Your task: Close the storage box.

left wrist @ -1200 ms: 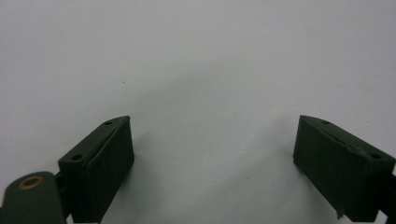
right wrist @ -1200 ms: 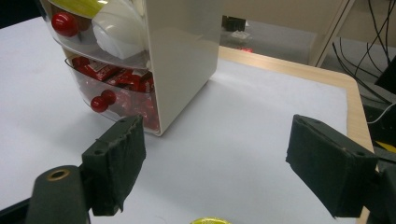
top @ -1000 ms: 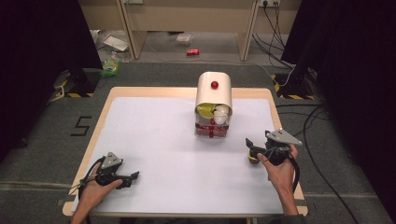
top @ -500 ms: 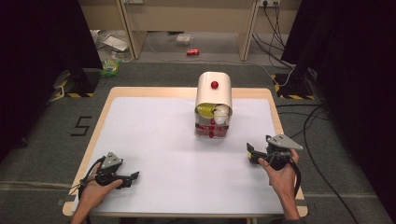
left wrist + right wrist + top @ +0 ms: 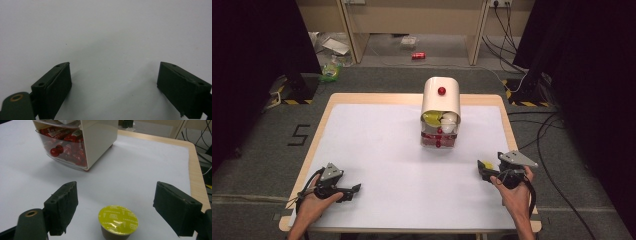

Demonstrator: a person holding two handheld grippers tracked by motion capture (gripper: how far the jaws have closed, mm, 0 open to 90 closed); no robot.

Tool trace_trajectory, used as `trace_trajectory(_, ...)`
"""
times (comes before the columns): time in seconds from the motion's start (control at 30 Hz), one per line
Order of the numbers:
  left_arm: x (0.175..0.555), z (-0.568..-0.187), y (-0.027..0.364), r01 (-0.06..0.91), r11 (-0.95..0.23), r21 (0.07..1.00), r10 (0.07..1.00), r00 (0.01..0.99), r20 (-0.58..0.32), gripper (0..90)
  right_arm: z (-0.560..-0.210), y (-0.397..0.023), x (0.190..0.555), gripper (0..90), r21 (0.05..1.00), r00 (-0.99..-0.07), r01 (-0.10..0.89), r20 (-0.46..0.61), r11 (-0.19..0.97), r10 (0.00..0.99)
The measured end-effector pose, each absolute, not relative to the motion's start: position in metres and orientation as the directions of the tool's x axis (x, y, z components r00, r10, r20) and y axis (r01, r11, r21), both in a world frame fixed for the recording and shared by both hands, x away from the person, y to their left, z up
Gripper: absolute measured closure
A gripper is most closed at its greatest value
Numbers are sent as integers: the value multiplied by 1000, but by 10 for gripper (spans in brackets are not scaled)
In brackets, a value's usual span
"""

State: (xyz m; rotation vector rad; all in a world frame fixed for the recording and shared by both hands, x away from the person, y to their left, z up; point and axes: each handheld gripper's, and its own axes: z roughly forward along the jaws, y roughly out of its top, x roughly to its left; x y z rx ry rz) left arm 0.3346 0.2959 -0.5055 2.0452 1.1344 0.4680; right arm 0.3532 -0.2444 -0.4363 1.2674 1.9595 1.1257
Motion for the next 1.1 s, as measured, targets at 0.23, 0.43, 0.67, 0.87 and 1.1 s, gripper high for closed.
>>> trace_trajectory(0.23,335,-506,296,570,-336,750,839,543,-36,115,-443,-248,348,199,855,-406,476,6,206,914)
trace_trajectory(0.43,335,-506,296,570,-337,750,839,543,-36,115,-446,-251,344,197,849,-404,485,5,209,915)
trace_trajectory(0.67,335,-506,296,570,-337,750,839,543,-35,115,-453,-253,341,197,835,-409,503,5,222,912)
trace_trajectory(0.87,334,-506,296,569,-337,750,839,543,-35,115,-455,-254,339,197,831,-412,507,3,227,911)
trace_trajectory(1.1,335,-506,296,570,-336,750,839,543,-36,115,-458,-255,336,197,825,-410,516,5,228,912)
